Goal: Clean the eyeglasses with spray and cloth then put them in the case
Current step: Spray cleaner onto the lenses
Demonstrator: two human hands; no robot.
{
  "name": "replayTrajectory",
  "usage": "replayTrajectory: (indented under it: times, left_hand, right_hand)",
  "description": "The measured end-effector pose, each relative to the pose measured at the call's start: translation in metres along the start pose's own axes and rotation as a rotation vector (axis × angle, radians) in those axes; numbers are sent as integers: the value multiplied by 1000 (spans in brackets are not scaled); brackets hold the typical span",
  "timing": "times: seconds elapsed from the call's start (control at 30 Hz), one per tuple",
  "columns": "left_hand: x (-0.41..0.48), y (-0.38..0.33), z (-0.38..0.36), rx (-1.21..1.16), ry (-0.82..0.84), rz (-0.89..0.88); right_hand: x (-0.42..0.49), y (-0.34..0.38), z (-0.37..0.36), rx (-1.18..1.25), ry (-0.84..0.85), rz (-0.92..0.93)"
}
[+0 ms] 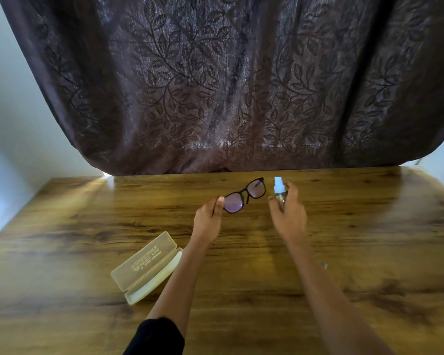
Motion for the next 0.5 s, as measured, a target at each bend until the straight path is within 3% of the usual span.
replayTrajectory:
  times: [0.27,0.5]
  left_hand:
    - [-2,2,-2,24,26,-16]
    - [-3,6,-1,1,30,-20]
  right_hand:
    - [-9,-26,4,8,-147,-153]
    - [-22,-43,3,-9,-125,-318]
Point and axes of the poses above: each hand's wrist, its own x-axis towards the middle knuckle, its own z-axis out of the back of the hand, y = z × x, the point moved 3 cm from there along x, towards the middle knuckle, and after that the axes turned 15 degrees about x, right-handed, at the moved point
